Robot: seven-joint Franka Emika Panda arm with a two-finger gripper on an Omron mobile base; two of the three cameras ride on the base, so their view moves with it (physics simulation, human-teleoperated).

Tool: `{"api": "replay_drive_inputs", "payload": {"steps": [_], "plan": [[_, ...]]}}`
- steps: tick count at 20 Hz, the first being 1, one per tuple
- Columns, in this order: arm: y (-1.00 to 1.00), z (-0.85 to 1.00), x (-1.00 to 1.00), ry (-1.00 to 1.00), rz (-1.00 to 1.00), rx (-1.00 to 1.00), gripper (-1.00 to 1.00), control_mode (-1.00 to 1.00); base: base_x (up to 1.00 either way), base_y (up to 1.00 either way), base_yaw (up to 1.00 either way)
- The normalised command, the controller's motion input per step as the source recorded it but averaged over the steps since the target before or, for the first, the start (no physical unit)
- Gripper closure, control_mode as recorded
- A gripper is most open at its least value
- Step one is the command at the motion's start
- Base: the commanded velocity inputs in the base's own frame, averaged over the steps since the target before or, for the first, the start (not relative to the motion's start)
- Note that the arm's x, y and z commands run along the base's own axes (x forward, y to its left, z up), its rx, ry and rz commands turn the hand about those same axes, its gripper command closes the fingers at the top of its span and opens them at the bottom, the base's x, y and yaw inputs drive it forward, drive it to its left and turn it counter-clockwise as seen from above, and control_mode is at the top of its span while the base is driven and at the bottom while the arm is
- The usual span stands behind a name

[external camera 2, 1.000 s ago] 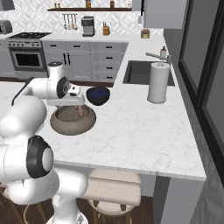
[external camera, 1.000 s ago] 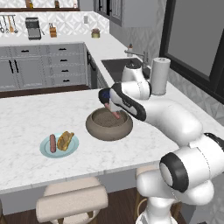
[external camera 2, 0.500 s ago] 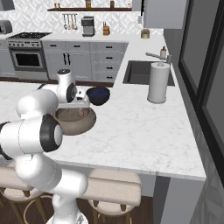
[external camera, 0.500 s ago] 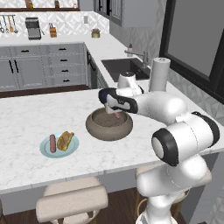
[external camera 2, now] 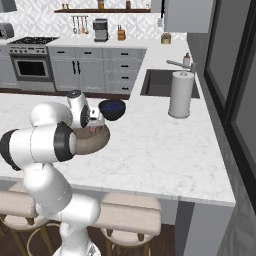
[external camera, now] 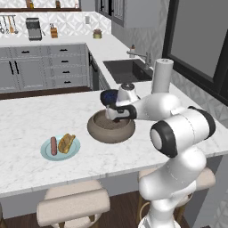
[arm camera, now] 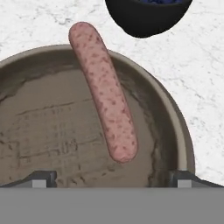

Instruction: Place one bun and one sausage from the bowl on each plate.

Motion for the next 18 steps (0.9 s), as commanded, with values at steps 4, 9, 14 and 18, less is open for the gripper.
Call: {"api": "replay_drive_inputs", "payload": {"steps": [4,9,14,18], "plan": [[0.15,-0.05,0.56,0.00,0.00,0.00,-1.00,-1.00,0.00,0.00,0.00],[0.09,-0.03,0.59,0.01,0.00,0.00,-1.00,-1.00,0.00,0.00,0.00],[0.00,-0.28,0.25,0.04,0.00,0.00,1.00,-1.00,0.00,0.00,0.00],[0.00,-0.19,-0.03,0.00,-0.01,0.00,1.00,-1.00,0.00,0.00,0.00]]}}
